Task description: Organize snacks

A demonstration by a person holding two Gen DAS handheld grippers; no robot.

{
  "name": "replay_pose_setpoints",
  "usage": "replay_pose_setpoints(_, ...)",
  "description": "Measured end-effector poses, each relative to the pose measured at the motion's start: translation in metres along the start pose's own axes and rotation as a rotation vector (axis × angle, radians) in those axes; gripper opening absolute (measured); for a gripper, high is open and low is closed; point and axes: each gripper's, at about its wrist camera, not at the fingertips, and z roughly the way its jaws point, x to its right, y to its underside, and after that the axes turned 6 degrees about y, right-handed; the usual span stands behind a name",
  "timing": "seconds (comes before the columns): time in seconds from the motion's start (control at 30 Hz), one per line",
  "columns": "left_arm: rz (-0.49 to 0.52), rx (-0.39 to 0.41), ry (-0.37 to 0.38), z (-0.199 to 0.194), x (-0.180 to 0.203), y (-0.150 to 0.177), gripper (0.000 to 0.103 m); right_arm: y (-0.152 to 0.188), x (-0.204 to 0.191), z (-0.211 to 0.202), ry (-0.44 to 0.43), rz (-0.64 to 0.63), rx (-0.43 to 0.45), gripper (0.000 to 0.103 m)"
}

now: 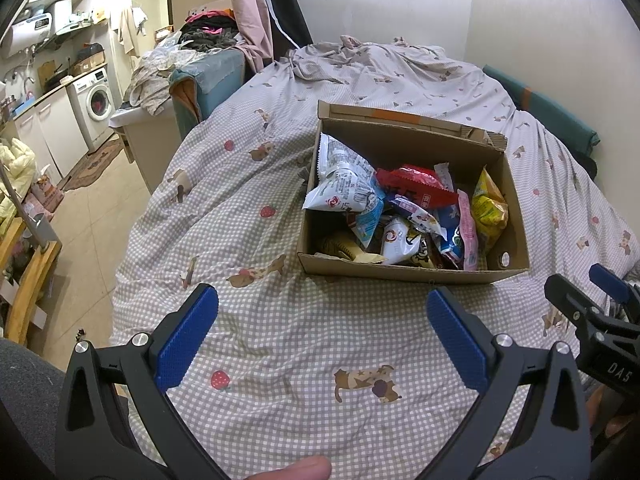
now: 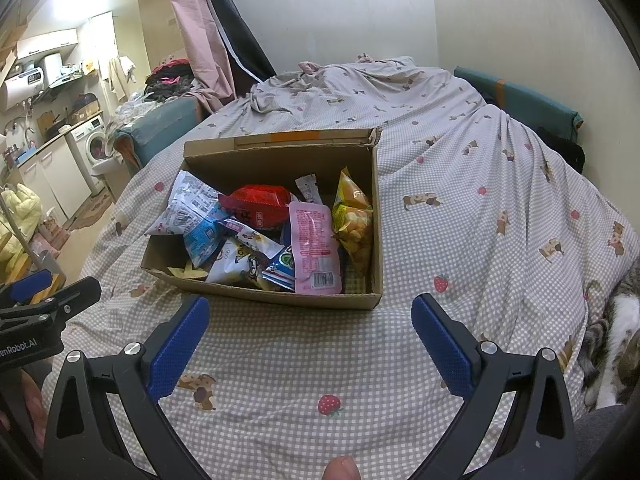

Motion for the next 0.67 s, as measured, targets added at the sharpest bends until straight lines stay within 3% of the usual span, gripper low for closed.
replay_pose_setpoints(0.67, -0.007, -0.018, 0.006, 0.0039, -0.0032, 0.0031, 0.103, 0.0014, 0.0004, -0.0005, 0.0, -0.004, 0.001, 0.103)
